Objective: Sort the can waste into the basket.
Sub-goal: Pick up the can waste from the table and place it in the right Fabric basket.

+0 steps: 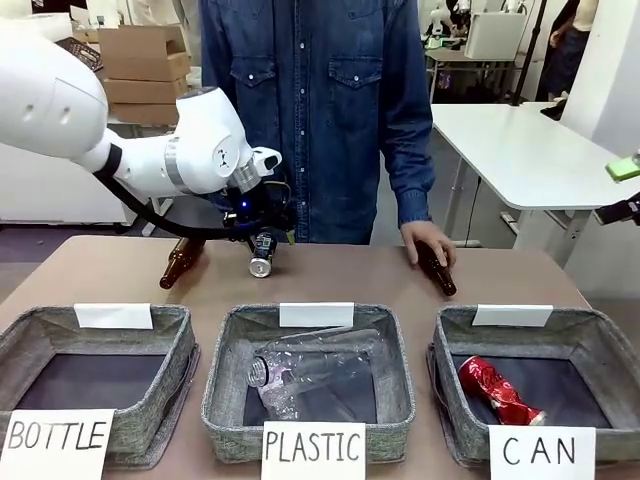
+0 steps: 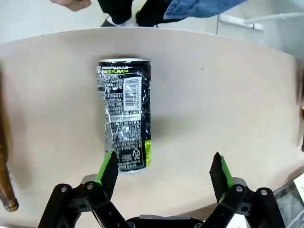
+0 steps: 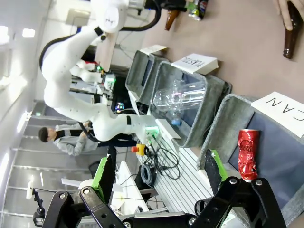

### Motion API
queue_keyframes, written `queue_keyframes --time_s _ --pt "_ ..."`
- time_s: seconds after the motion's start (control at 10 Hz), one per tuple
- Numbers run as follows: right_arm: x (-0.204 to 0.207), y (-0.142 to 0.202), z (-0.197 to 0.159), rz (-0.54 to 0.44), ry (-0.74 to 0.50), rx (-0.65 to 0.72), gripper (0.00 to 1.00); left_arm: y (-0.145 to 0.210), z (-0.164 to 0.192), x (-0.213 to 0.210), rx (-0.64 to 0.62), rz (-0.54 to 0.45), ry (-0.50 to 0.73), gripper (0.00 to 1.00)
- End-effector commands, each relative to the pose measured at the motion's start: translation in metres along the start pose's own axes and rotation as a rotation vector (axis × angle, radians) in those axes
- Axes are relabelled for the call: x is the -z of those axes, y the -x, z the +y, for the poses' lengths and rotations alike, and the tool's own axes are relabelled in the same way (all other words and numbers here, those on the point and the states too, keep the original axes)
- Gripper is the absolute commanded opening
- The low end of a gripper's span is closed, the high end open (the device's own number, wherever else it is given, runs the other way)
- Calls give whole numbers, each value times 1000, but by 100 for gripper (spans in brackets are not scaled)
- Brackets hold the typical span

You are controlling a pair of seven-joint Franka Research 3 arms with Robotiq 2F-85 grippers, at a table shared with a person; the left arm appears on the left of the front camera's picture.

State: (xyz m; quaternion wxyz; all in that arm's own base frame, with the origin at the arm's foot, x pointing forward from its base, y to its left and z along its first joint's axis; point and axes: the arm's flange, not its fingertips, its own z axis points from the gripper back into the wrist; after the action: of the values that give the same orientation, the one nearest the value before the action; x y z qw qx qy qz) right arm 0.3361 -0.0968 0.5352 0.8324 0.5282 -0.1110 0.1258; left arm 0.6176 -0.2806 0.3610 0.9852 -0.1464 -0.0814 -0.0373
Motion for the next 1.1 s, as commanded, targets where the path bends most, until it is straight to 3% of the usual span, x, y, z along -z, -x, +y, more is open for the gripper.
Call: queue_keyframes --time_s 0.0,0.5,0.6,0.7,0.8,1.0 --pt "0 3 -2 4 -1 -29 100 -9 11 16 -52 17 -65 100" --pt "0 3 -2 4 -1 -29 100 -12 16 35 -74 10 -135 100" --pt "0 3 -2 4 -1 -29 100 -13 17 40 -80 -6 -169 44" --pt "0 3 -2 4 -1 -29 100 -12 16 41 -82 -12 -194 40" --pt "0 3 -2 4 -1 -29 100 -12 18 42 -83 -10 -201 0" --pt "0 3 -2 4 -1 -29 100 -11 18 43 -86 -20 -213 0"
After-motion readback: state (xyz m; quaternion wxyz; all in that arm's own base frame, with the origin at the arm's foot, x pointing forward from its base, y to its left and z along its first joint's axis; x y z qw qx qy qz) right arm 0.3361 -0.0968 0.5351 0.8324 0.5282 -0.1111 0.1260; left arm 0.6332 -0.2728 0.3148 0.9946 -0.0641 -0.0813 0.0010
